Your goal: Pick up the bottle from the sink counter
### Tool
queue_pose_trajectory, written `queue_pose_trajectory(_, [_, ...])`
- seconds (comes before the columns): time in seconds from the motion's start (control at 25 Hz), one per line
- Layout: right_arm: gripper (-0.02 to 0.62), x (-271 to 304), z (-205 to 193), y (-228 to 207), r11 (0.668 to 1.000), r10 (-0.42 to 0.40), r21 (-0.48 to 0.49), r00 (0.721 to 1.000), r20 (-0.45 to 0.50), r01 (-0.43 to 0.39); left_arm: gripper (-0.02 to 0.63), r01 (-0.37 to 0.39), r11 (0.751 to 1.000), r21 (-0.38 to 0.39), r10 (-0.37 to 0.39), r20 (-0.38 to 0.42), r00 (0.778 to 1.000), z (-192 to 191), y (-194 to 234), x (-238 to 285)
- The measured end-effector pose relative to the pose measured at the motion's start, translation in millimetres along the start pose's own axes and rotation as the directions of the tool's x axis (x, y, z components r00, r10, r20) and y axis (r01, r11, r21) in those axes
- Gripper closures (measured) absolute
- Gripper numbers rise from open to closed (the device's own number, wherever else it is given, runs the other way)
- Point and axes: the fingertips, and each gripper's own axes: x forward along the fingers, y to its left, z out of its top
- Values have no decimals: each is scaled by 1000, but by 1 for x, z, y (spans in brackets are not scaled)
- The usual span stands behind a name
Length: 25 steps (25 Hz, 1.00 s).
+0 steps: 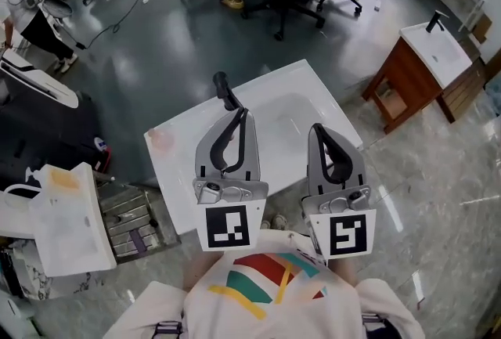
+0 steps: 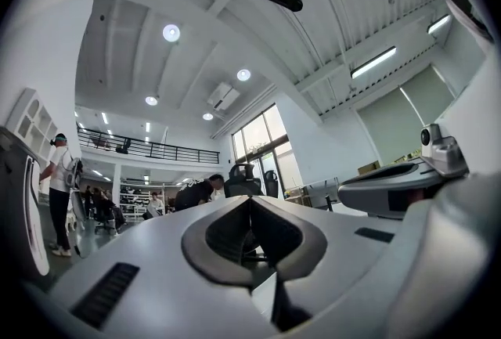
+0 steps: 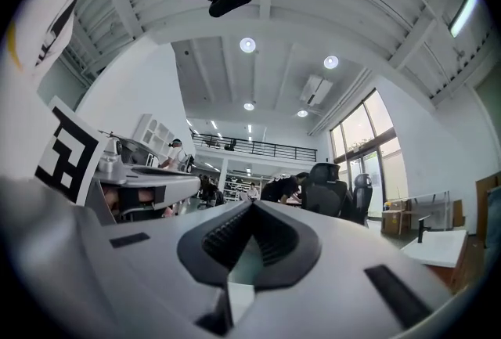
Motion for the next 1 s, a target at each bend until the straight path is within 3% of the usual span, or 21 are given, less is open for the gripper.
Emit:
queue_pose_trajectory(0.32, [583, 29, 5, 56, 978, 206, 23, 978, 21, -207, 588, -198, 980, 12, 198, -48, 979, -8, 58, -30])
queue_pose_trajectory(0.56, [583, 45, 4, 114, 923, 384, 20, 923, 35, -385, 588, -375, 926, 49, 377, -74, 923, -11, 111, -73])
queue_pose_trajectory(0.68, [583, 51, 4, 145, 888, 459, 25, 888, 34, -460, 587, -457, 888, 50, 459, -83, 884, -12, 136, -98])
queue_pose_trajectory(1.0, [583, 58, 3, 196, 822, 566, 45, 824, 32, -567, 586, -555, 830, 44, 557, -101, 825, -11, 168, -138])
